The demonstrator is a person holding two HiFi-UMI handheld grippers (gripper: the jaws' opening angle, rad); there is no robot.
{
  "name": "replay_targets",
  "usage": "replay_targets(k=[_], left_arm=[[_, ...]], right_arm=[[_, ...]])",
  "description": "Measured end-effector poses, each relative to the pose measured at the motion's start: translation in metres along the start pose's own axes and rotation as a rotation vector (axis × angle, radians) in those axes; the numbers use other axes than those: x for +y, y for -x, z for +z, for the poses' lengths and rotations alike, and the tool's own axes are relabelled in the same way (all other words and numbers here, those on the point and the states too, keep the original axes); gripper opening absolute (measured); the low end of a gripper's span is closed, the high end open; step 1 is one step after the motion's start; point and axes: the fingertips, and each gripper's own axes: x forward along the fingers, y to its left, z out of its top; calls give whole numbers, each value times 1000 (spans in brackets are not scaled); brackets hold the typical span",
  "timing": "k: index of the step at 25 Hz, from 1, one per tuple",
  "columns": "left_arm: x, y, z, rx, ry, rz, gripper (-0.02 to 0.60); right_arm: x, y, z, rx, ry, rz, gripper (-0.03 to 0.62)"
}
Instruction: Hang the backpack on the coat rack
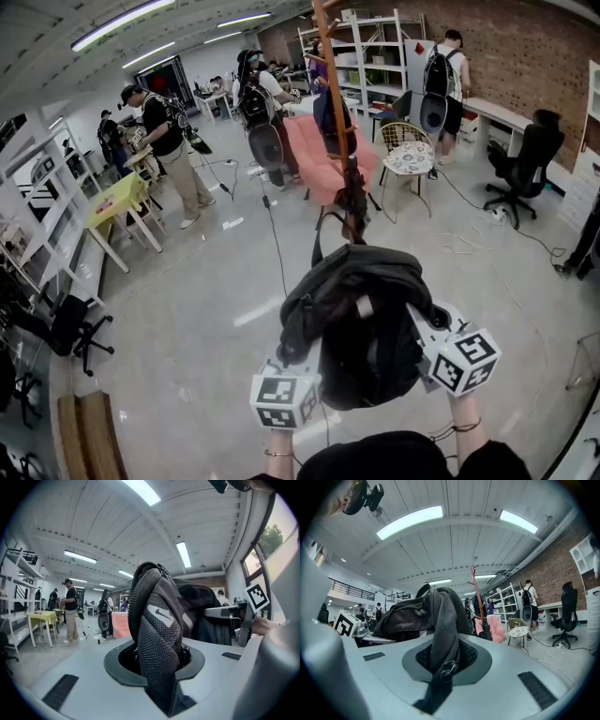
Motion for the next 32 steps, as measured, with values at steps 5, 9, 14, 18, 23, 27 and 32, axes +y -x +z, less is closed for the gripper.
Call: replay_targets(k=[5, 9, 14, 18, 23, 27, 32], left_arm=[[2, -7, 0, 9, 1, -20, 117], [17, -3, -10, 25, -8, -37, 117], [16, -16, -21, 50, -22, -51, 117], [20, -31, -26, 69, -5, -61, 117], [30, -76, -28, 92, -3, -69, 117], [50, -121, -22, 103, -1, -61, 115], [69, -188, -4, 108, 13, -32, 117]], right_arm=[[-4, -5, -1, -2, -19, -30, 35], [9, -9, -12, -14, -46, -72, 35], [-2, -13, -26, 1, -75, -97, 35], [-12, -25, -29, 15, -83, -109, 35], [-44, -60, -33, 26, -99, -113, 35], [-71, -104, -34, 39, -113, -106, 35], [-118, -158, -20, 50, -113, -75, 35]])
